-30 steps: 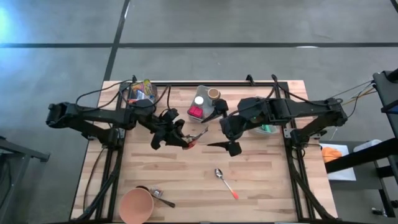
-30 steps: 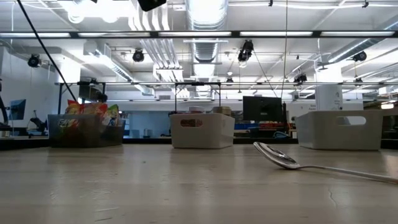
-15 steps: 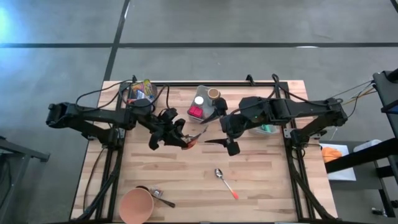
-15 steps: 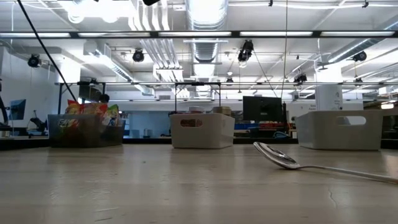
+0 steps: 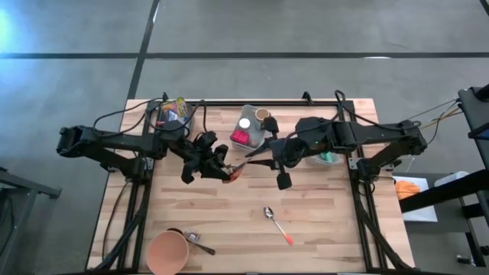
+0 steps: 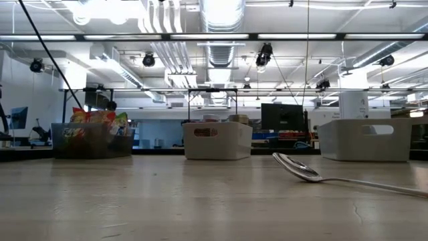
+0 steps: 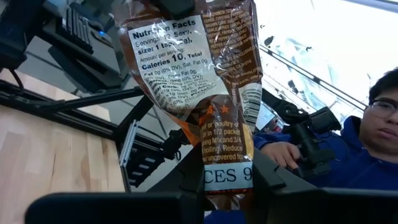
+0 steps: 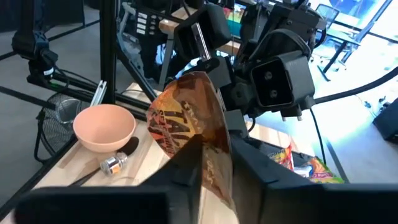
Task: Pick & Place Food Item
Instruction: Put the orange seasoning pack into the left gray bin
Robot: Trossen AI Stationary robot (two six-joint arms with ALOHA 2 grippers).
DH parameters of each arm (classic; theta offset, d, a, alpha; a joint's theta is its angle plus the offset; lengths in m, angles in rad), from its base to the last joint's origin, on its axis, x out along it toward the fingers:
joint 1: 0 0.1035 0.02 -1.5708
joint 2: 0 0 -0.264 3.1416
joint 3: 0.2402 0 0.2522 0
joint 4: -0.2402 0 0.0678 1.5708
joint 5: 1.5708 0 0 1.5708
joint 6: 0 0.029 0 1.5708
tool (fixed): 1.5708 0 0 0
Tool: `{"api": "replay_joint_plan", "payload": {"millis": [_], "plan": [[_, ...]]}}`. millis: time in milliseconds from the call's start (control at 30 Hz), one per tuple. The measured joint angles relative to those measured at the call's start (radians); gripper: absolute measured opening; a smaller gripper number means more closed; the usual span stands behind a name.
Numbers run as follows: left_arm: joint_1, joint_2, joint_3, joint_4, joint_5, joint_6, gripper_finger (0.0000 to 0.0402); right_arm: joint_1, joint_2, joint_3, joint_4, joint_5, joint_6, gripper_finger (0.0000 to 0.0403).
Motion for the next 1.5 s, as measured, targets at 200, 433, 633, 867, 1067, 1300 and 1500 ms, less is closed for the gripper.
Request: {"api": "replay_joint_plan", "payload": {"millis": [200, 433, 633, 867, 1067, 1300, 1500], "plan": [[0.000, 0.000, 0.000, 0.006, -0.002, 0.000, 0.0062, 0.000, 0.000, 0.000, 0.002, -0.001, 0.004, 0.0013], [0.012, 0.000, 0.000, 0.007, -0.093, -0.020, 0.0062, -0.001, 0.000, 0.000, 0.034, -0.001, 0.090, 0.0010], [0.014, -0.001, 0.001, 0.021, -0.132, -0.128, 0.0086, -0.017, 0.000, 0.000, 0.054, -0.004, 0.204, 0.0010], [0.010, -0.008, 0.015, 0.023, -0.136, -0.171, 0.0209, -0.019, 0.000, 0.000, 0.053, 0.031, 0.220, 0.0010], [0.011, -0.020, 0.028, 0.030, -0.137, -0.221, 0.0325, -0.019, 0.000, 0.002, 0.045, 0.031, 0.219, 0.0010], [0.010, -0.037, 0.027, 0.030, -0.128, -0.275, 0.0394, -0.024, 0.000, 0.002, 0.042, 0.033, 0.221, 0.0010], [0.010, -0.065, 0.027, 0.025, -0.132, -0.291, 0.0370, -0.044, 0.000, 0.003, 0.033, 0.033, 0.226, 0.0008]]}}
